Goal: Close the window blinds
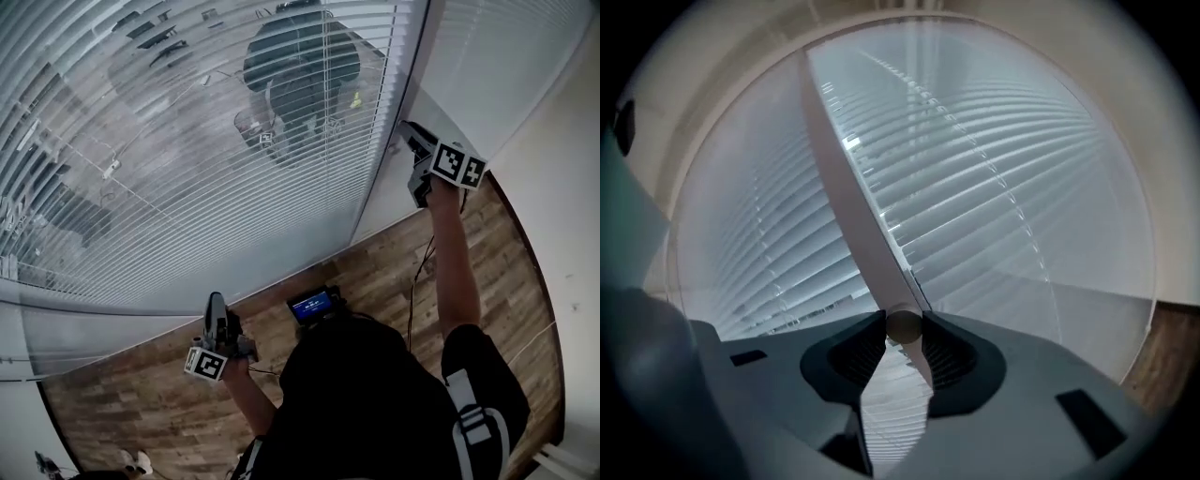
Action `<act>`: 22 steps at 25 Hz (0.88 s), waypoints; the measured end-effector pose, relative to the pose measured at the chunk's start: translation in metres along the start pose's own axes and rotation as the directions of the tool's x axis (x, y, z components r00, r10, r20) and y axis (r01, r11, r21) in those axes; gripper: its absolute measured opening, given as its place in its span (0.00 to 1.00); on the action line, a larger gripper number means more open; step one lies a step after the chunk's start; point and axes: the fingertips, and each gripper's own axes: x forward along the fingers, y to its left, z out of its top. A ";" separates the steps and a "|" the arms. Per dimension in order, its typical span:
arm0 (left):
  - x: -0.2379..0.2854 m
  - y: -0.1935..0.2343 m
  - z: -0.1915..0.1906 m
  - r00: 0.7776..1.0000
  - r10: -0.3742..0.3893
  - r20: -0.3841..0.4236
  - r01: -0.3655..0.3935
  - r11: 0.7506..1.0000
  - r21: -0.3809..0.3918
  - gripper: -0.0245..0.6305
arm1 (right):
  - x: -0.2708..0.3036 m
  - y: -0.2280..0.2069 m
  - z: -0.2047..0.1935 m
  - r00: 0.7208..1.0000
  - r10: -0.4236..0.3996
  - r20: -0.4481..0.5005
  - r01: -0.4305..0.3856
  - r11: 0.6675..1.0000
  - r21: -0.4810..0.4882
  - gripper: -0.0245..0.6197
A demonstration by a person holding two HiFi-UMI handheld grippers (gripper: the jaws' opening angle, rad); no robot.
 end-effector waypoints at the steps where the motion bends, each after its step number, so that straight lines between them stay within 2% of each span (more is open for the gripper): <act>1: 0.000 0.000 0.000 1.000 -0.002 0.001 0.002 1.000 0.000 0.05 | 0.000 0.000 0.000 1.000 0.011 0.002 -0.011 0.999 0.038 0.24; 6: 0.001 0.002 -0.001 1.000 0.002 -0.002 -0.002 1.000 -0.003 0.05 | 0.000 -0.002 0.001 0.998 0.052 0.018 -0.054 0.983 0.176 0.24; 11: 0.003 0.005 -0.002 1.000 -0.001 -0.007 0.001 1.000 -0.006 0.05 | 0.002 -0.003 -0.002 0.990 0.127 0.058 -0.139 0.921 0.363 0.24; 14: 0.006 0.005 -0.003 1.000 -0.003 -0.013 0.002 1.000 -0.006 0.05 | 0.003 -0.003 -0.003 0.982 0.165 0.090 -0.188 0.896 0.403 0.24; 16: 0.007 0.004 -0.003 1.000 -0.003 -0.017 0.003 1.000 -0.005 0.05 | 0.002 -0.001 -0.004 0.981 0.167 0.099 -0.192 0.912 0.362 0.24; 18: 0.008 0.005 -0.001 1.000 -0.002 -0.018 0.002 1.000 -0.003 0.05 | -0.003 -0.002 -0.003 0.985 0.135 0.104 -0.158 0.951 0.265 0.26; 20: 0.008 0.005 0.000 1.000 -0.002 -0.018 0.002 1.000 -0.002 0.05 | -0.007 -0.004 -0.003 0.992 0.081 0.102 -0.090 0.992 0.093 0.29; 21: 0.008 0.006 -0.001 1.000 0.000 -0.018 0.000 1.000 -0.003 0.05 | -0.009 -0.004 -0.004 0.994 0.047 0.096 -0.045 0.999 -0.025 0.30; 22: 0.007 0.006 -0.002 1.000 0.002 -0.019 -0.002 1.000 -0.005 0.05 | -0.010 -0.003 -0.004 0.996 0.006 0.091 0.009 0.987 -0.161 0.30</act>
